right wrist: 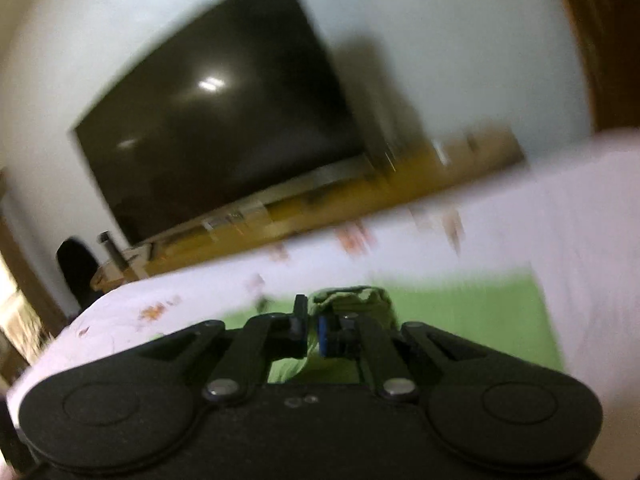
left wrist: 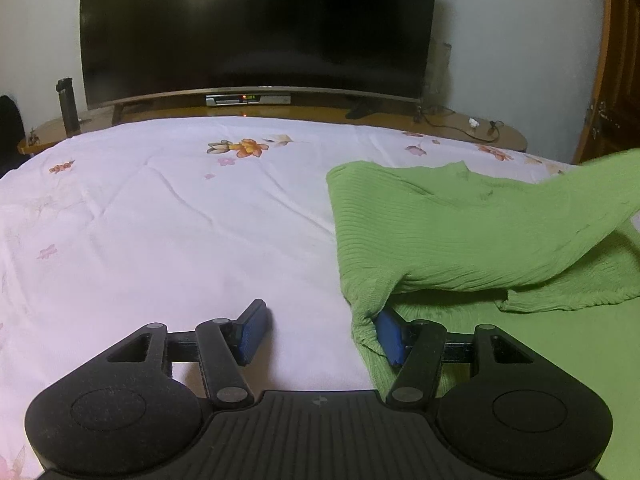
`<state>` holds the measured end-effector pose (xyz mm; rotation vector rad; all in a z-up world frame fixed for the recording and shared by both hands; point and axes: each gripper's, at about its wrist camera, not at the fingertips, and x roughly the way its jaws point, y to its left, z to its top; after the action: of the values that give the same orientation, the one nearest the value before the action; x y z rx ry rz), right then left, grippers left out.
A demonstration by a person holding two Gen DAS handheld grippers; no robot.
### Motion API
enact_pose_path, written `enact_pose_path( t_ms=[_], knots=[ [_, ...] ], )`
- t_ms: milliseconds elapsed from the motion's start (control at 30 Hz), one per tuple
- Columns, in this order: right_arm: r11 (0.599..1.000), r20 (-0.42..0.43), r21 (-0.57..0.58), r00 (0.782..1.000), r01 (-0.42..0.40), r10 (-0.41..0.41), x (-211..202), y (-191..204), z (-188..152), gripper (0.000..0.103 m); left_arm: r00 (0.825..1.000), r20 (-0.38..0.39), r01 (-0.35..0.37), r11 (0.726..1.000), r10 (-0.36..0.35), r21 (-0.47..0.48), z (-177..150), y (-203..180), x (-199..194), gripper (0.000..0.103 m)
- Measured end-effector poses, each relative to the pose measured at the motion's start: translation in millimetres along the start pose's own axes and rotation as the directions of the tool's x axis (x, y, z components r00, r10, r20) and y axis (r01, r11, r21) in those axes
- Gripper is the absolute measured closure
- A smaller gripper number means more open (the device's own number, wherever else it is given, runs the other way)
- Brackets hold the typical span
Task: Fold small clothes
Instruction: 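Open the left tool to release the sleeve and withdraw both tools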
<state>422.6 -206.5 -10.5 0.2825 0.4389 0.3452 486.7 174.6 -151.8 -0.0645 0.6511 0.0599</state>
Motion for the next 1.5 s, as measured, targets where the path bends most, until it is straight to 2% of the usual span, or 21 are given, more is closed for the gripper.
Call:
enact_pose_path(
  t_ms=[33, 67, 100, 133, 200, 300, 567, 667, 733, 767, 800, 867, 933, 1000, 1100, 1200, 1300, 1367, 1433, 1467, 1500],
  knots=[
    [1.000, 0.017, -0.007, 1.000, -0.008, 0.008, -8, -2, -5, 0.097, 1.000, 0.003, 0.000, 1.000, 0.000, -0.003, -1, 0, 0, 0.044],
    [0.999, -0.027, 0.023, 0.999, 0.028, -0.027, -6, -13, -15, 0.097, 1.000, 0.005, 0.000, 1.000, 0.000, -0.007, -1, 1, 0, 0.044],
    [0.994, -0.115, 0.067, 0.990, 0.087, -0.079, 3, -30, -29, 0.097, 1.000, 0.005, 0.001, 1.000, -0.001, -0.006, -1, 2, 0, 0.044],
    [0.983, -0.200, 0.114, 0.972, 0.144, -0.119, 11, -47, -45, 0.097, 1.000, 0.005, 0.002, 1.000, -0.002, -0.004, -1, 2, -1, 0.044],
    [0.969, -0.260, 0.174, 0.957, 0.177, -0.128, 13, -67, -69, 0.097, 1.000, 0.004, 0.007, 1.000, -0.007, -0.007, -1, 3, -1, 0.044],
    [0.959, -0.233, 0.232, 0.967, 0.161, -0.105, 11, -73, -71, 0.097, 1.000, 0.004, 0.013, 1.000, -0.013, -0.006, -1, 4, -1, 0.044],
    [0.970, -0.177, 0.181, 0.976, 0.162, -0.129, 3, -68, -54, 0.097, 1.000, 0.007, 0.016, 1.000, -0.016, -0.002, -2, 5, -3, 0.044],
    [0.958, -0.243, 0.177, 0.953, 0.225, -0.179, 15, -77, -63, 0.097, 1.000, -0.004, 0.025, 1.000, -0.025, 0.013, 0, 5, -3, 0.044],
    [0.954, -0.258, 0.192, 0.950, 0.229, -0.176, 17, -81, -69, 0.096, 0.999, -0.017, 0.044, 0.999, -0.044, 0.026, 0, 8, -9, 0.043],
    [0.954, -0.262, 0.188, 0.948, 0.232, -0.179, 18, -80, -68, 0.090, 0.998, -0.022, 0.059, 0.998, -0.058, 0.038, 0, 11, -14, 0.043],
    [0.954, -0.258, 0.184, 0.948, 0.238, -0.187, 15, -78, -66, 0.078, 0.998, -0.020, 0.065, 0.997, -0.064, 0.046, -1, 15, -23, 0.043],
    [0.954, -0.213, 0.150, 0.951, 0.260, -0.225, 1, -75, -58, 0.077, 0.997, 0.023, 0.068, 0.996, -0.069, 0.057, 3, 23, -43, 0.043],
    [0.957, -0.191, 0.121, 0.953, 0.262, -0.236, -5, -76, -50, 0.084, 0.990, 0.070, 0.121, 0.991, -0.124, 0.052, 16, 24, -53, 0.044],
    [0.963, -0.177, 0.087, 0.955, 0.255, -0.237, -3, -72, -41, 0.086, 0.978, 0.100, 0.176, 0.981, -0.184, 0.083, 32, 8, -47, 0.044],
    [0.970, -0.175, 0.017, 0.956, 0.241, -0.234, 18, -61, -33, 0.085, 0.965, 0.090, 0.235, 0.965, -0.246, 0.115, 46, -22, -21, 0.044],
    [0.968, -0.189, -0.089, 0.950, 0.235, -0.248, 43, -48, -33, 0.089, 0.972, 0.028, 0.229, 0.966, -0.234, 0.115, 40, -43, 5, 0.044],
    [0.966, -0.238, -0.134, 0.939, 0.223, -0.250, 59, -49, -44, 0.090, 0.979, -0.015, 0.206, 0.974, -0.205, 0.098, 22, -45, 13, 0.044],
    [0.959, -0.255, -0.157, 0.929, 0.234, -0.268, 60, -54, -52, 0.093, 0.983, -0.006, 0.183, 0.975, -0.184, 0.123, 12, -45, 13, 0.044],
    [0.964, -0.247, -0.135, 0.934, 0.230, -0.257, 57, -60, -56, 0.093, 0.985, -0.008, 0.172, 0.976, -0.173, 0.132, 16, -44, 11, 0.043],
    [0.965, -0.250, -0.127, 0.934, 0.230, -0.255, 56, -60, -54, 0.090, 0.987, 0.010, 0.157, 0.977, -0.160, 0.145, 20, -44, 10, 0.043],
    [0.965, -0.246, -0.128, 0.935, 0.228, -0.254, 54, -58, -51, 0.081, 0.987, 0.027, 0.151, 0.976, -0.157, 0.154, 25, -43, 8, 0.043]
  ],
)
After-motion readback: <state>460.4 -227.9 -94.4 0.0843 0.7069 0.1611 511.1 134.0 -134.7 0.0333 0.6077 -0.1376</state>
